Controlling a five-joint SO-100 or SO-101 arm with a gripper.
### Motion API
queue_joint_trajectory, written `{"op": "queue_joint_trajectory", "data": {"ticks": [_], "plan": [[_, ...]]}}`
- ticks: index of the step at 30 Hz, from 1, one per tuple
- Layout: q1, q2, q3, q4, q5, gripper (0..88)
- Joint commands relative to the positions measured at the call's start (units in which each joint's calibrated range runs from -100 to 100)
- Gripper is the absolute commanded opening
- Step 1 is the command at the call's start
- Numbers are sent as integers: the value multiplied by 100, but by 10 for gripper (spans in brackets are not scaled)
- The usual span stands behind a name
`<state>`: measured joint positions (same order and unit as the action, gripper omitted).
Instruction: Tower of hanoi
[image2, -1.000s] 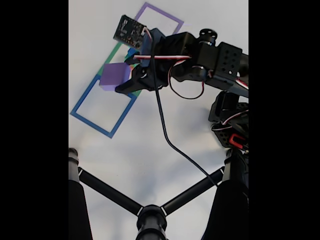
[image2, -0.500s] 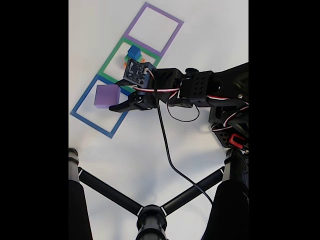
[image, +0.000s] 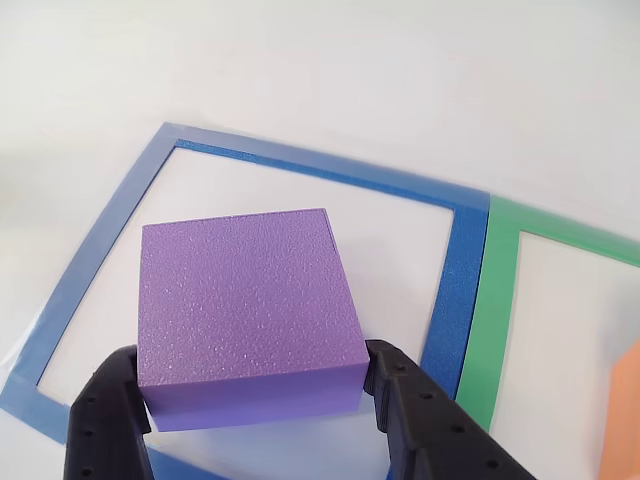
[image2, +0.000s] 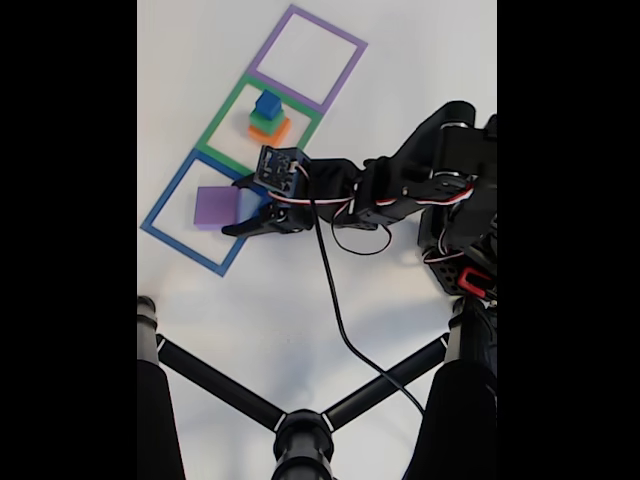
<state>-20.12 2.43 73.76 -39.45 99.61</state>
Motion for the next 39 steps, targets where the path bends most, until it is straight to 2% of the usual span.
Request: {"op": "queue_joint_trajectory", "data": {"ticks": [1,5,14,23,29,34,39], "plan": [[18,293,-402,-324,39,109],[-5,502,-548,-357,39,132],[-20,622,-511,-421,39,248],[-74,510,-502,-462,39,273],[-43,-179,-402,-308,39,300],[41,-1325,-620,874,39,304],[163,-2455,-1211,2622,39,289]]}}
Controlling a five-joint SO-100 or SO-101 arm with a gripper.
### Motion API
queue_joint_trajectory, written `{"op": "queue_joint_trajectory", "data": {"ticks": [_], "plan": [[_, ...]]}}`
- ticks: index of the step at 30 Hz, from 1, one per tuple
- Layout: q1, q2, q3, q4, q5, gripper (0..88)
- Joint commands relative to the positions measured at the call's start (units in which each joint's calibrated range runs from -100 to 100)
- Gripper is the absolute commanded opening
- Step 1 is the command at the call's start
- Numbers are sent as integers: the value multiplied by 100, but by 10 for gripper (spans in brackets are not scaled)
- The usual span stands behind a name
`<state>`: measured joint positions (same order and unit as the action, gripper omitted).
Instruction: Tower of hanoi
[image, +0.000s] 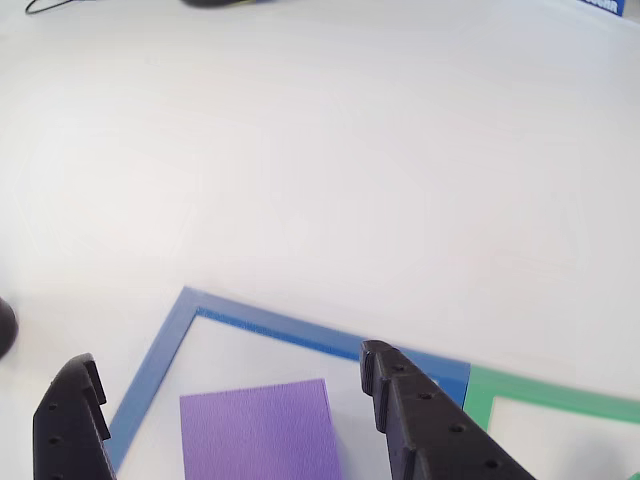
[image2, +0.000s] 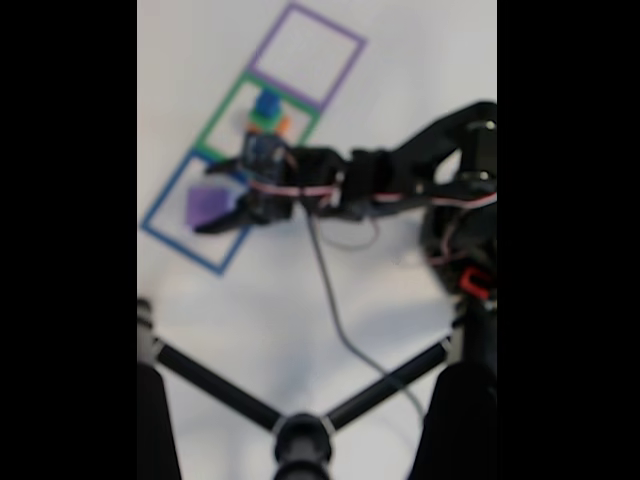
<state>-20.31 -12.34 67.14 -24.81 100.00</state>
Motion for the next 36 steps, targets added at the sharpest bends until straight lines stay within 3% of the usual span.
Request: {"op": "queue_joint_trajectory", "data": {"ticks": [1,11,19,30,36], "plan": [[205,-1162,-649,1482,0,279],[601,-2708,-2230,5537,0,137],[945,-2940,-3992,8038,0,9],[1364,-2764,-6700,10846,-165,0],[1776,-2636,-7364,11518,-404,0]]}}
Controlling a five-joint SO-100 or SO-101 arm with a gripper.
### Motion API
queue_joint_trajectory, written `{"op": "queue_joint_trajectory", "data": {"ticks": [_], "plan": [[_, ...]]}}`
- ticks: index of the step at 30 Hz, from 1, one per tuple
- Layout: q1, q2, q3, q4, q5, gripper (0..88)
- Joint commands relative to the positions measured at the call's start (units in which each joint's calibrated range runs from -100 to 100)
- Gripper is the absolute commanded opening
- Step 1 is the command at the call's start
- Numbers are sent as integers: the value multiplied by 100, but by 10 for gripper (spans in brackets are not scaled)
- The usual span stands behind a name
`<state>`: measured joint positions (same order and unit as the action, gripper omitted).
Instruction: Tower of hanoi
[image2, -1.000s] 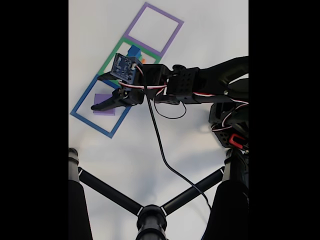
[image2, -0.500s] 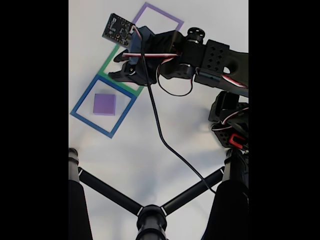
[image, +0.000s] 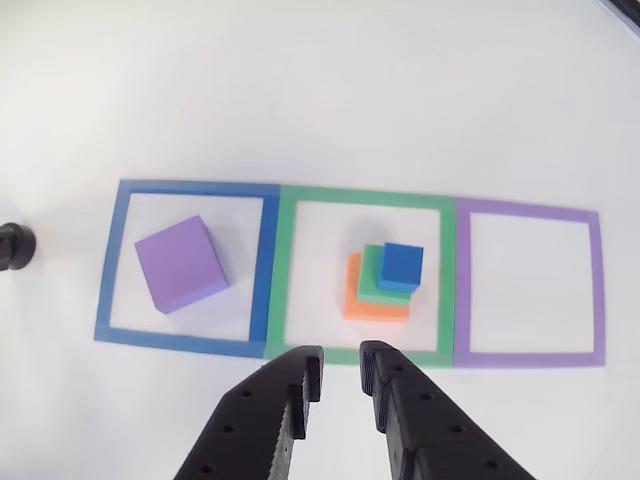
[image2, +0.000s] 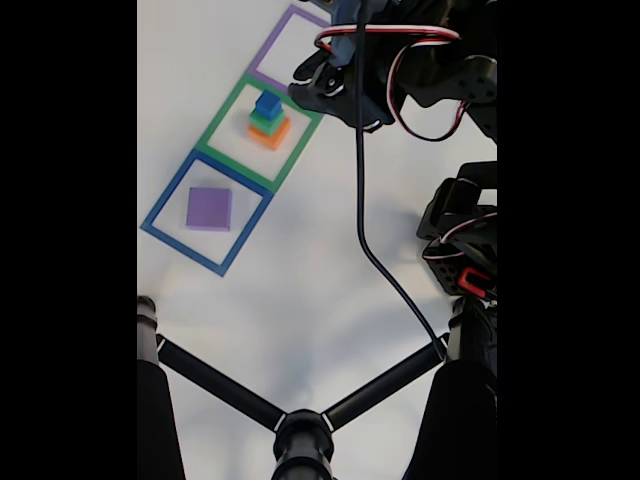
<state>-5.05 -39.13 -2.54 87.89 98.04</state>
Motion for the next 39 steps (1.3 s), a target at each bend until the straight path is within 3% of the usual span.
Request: {"op": "queue_joint_trajectory", "data": {"ticks": [1,6,15,25,39], "plan": [[311,42,-378,272,-190,2],[517,-230,295,110,196,43],[1089,-1103,2748,-1784,196,210],[1645,-1825,5074,-3637,196,264],[1813,-1416,8318,-8299,196,281]]}}
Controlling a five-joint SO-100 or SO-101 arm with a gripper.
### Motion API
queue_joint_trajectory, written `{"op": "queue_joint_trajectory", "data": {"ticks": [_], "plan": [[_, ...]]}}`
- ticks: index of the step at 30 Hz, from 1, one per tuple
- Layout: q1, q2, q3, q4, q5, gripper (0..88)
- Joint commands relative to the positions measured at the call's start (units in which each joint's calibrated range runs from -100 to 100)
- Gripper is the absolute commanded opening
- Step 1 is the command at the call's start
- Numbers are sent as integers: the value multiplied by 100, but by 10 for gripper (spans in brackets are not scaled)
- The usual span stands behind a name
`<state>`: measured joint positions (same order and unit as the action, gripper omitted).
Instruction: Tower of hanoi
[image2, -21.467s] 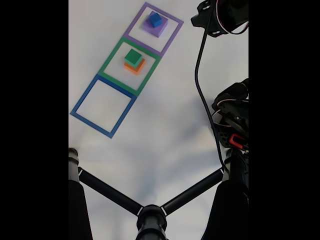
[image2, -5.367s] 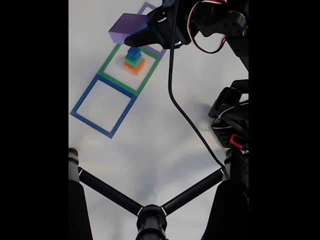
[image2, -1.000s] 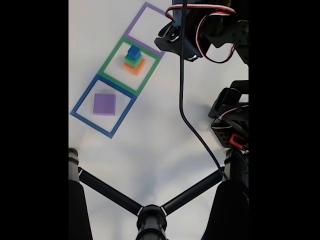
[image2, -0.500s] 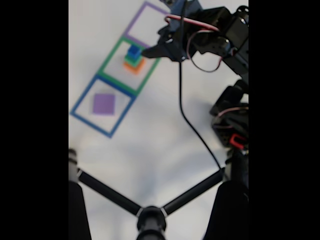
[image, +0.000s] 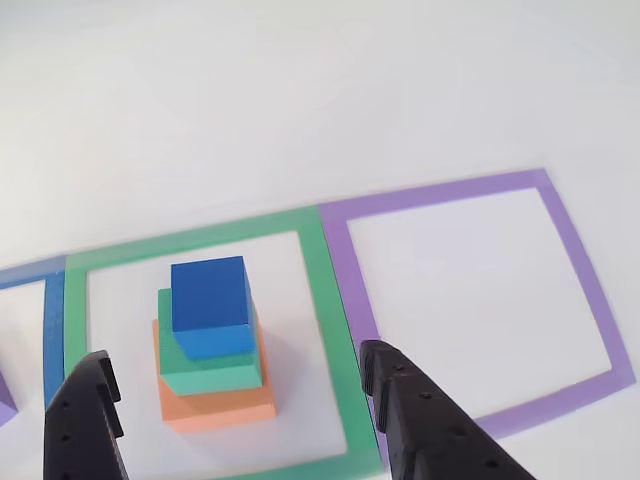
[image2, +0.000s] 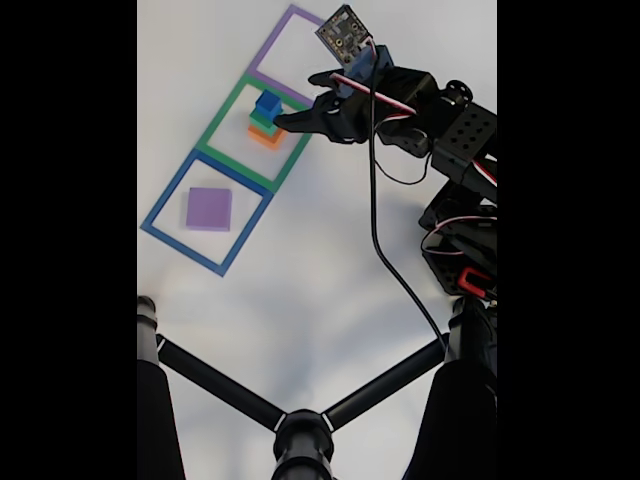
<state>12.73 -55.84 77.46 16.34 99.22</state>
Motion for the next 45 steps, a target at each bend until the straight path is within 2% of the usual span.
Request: {"op": "queue_joint_trajectory", "data": {"ticks": [1,14,23,33,45], "plan": [[19,359,436,-1420,78,281],[-293,2218,527,-3638,78,267],[-507,3316,118,-4374,78,253],[-522,4141,-563,-4512,78,222],[-713,4037,-345,-4528,78,184]]}}
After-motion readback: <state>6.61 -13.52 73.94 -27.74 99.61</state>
